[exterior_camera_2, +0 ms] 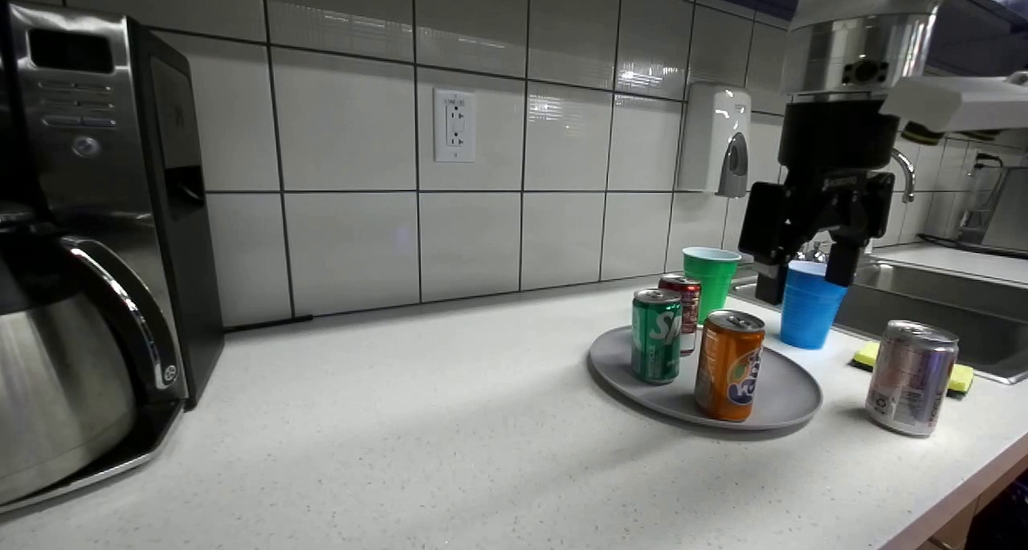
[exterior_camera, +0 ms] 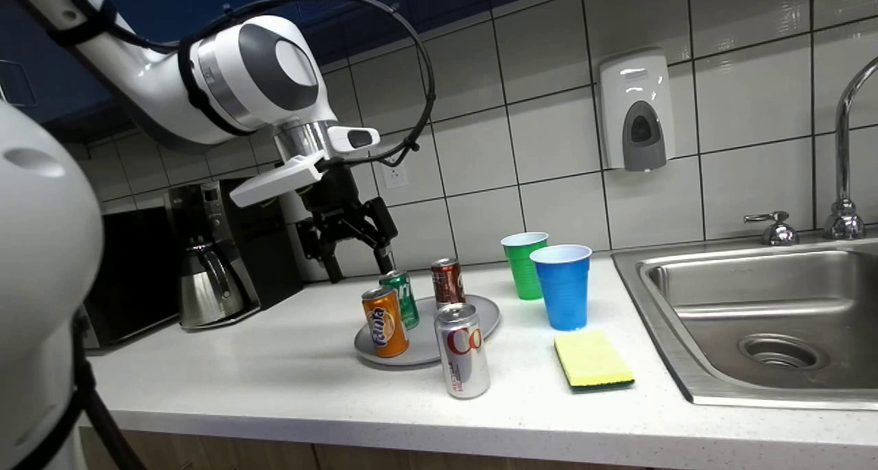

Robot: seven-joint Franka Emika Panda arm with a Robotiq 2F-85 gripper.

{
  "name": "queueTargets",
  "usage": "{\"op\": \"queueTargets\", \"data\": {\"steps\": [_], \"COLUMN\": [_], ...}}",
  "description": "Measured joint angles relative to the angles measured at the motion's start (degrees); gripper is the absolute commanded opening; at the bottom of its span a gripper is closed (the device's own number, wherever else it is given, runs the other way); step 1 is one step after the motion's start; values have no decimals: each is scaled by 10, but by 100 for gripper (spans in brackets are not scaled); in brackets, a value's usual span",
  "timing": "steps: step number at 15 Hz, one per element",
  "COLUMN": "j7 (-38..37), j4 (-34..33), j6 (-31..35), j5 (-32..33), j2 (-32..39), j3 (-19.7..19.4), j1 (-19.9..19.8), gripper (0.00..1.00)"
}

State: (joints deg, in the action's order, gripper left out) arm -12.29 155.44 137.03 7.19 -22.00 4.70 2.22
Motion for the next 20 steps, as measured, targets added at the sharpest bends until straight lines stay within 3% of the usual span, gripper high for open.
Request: {"op": "queueTargets", "data": {"steps": [5, 20], "j7": [0, 0], "j4": [36, 34], "j6": [-8, -18], "j5": [2, 19], "j2": [-44, -57], "j3": [-2, -41], "j1": [-32, -110], "gripper": [100, 100]}}
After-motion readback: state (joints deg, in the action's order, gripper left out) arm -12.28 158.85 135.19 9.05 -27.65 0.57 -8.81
